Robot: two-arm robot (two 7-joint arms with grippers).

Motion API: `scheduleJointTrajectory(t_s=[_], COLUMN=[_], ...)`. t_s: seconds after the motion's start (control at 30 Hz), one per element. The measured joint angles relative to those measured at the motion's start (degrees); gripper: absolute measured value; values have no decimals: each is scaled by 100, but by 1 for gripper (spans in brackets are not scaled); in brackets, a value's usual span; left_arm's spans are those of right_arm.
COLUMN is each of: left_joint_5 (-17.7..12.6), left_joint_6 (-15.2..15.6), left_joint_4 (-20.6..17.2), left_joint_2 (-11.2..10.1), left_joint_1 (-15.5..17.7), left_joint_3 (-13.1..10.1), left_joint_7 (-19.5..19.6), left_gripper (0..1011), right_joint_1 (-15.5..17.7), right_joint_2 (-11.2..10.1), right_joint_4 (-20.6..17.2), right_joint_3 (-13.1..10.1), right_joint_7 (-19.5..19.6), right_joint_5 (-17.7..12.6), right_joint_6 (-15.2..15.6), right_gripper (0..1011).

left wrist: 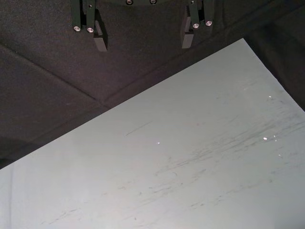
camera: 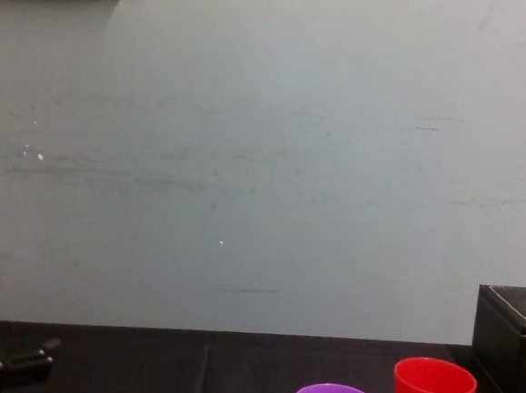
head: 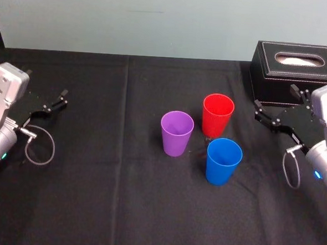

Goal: Stack the three plastic cups sequentially using one hand.

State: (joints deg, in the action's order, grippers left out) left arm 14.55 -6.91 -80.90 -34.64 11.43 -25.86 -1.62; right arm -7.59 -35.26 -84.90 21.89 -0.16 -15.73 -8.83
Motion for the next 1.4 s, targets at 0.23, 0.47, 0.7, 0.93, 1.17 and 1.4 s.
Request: scheduleJointTrajectory(t_s=[0.23, 0.47, 0.7, 0.93, 1.17, 1.4], left_joint_5=[0, 0, 0, 0, 0, 0], left_joint_6=[0, 0, 0, 0, 0, 0], left_joint_4=[0, 0, 0, 0, 0, 0], left_joint_2=[0, 0, 0, 0, 0, 0], left_joint_1=[0, 0, 0, 0, 0, 0], left_joint_3=[0, 0, 0, 0, 0, 0], left_joint_7=[0, 0, 0, 0, 0, 0], left_gripper=[1005, 1005, 1005, 1005, 1005, 1005], right_joint_1=[465, 958, 1383, 1659, 1805, 1875], right_joint_2=[-181, -360, -499, -525, -436, -303], right_joint_4=[-367, -648, -815, -842, -858, -897], right_joint_3=[-216, -428, -612, -663, -527, -389], right_joint_7=[-242, -501, -852, -1254, -1619, -1838], right_joint_5=[-219, -435, -666, -845, -897, -765], right_joint_6=[-10, -151, -424, -656, -693, -694], right_gripper=[1004, 1004, 1004, 1004, 1004, 1004])
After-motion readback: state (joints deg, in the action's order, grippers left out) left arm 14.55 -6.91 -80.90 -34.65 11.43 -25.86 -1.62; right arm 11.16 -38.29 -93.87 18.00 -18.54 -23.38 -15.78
